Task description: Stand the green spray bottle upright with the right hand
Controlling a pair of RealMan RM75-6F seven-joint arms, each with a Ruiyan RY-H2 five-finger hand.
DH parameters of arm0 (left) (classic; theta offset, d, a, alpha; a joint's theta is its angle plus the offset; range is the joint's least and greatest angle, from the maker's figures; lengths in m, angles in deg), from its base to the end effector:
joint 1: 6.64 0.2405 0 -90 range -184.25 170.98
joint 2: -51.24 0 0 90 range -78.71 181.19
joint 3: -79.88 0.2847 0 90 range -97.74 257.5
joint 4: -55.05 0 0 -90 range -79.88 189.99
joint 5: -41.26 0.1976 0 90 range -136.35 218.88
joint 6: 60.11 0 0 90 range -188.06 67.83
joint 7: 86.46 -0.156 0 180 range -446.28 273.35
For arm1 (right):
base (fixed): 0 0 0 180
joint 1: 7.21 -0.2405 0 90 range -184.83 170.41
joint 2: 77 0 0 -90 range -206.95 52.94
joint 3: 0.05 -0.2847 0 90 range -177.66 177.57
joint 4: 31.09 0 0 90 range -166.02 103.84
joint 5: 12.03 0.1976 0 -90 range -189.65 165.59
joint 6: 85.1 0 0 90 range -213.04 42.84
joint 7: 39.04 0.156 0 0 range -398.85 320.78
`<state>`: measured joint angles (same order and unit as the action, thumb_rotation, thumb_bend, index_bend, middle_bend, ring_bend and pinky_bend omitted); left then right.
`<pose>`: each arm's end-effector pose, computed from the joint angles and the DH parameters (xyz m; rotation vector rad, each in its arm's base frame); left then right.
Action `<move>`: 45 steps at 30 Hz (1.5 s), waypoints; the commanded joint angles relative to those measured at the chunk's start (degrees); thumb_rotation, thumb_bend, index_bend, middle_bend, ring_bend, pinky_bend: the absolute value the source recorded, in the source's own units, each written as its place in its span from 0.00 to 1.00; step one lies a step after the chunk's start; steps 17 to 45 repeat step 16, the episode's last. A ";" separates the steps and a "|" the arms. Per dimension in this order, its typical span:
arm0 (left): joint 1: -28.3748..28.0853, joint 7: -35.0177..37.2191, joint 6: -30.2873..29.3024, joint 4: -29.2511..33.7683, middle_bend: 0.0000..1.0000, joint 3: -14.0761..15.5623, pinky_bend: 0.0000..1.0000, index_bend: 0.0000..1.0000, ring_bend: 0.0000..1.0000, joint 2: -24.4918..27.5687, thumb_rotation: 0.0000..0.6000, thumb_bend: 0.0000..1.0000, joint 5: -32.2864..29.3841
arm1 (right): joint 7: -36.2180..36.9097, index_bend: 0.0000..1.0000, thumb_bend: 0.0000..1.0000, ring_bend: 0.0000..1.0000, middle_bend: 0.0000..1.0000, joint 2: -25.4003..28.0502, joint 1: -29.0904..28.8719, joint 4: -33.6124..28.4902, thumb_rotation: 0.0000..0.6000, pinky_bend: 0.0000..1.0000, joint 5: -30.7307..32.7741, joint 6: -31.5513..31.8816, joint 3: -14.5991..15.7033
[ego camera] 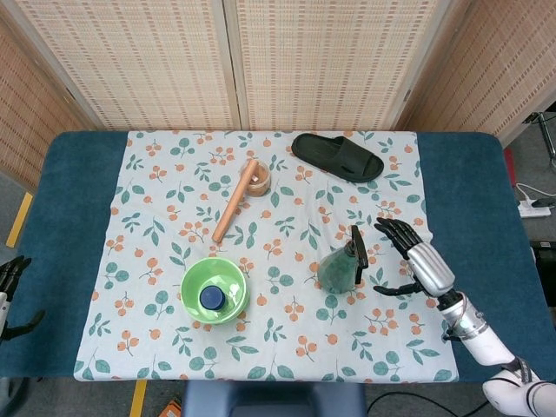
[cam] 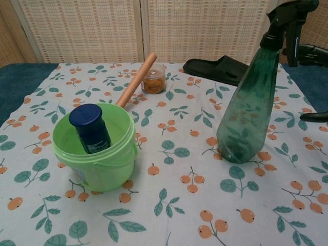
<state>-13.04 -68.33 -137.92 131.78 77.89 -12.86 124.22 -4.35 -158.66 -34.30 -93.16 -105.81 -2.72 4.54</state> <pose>-0.3936 0.2040 0.2028 -1.3436 -1.0376 -0.8455 -0.2971 -0.3070 0.0882 1.7317 -1.0613 1.3479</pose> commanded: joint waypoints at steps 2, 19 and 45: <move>-0.27 -1.03 0.70 0.62 0.00 -0.02 0.00 0.00 0.00 0.12 1.00 0.25 -0.40 | -43.17 0.00 0.00 0.00 0.00 17.44 3.06 -23.56 0.65 0.00 9.57 -9.72 1.16; -0.49 -0.54 1.66 0.50 0.00 -0.39 0.00 0.00 0.00 0.47 1.00 0.25 -1.42 | -70.26 0.00 0.02 0.00 0.00 20.94 5.17 -38.85 0.65 0.00 34.00 -10.67 -5.71; -0.49 -0.54 1.66 0.50 0.00 -0.39 0.00 0.00 0.00 0.47 1.00 0.25 -1.42 | -70.26 0.00 0.02 0.00 0.00 20.94 5.17 -38.85 0.65 0.00 34.00 -10.67 -5.71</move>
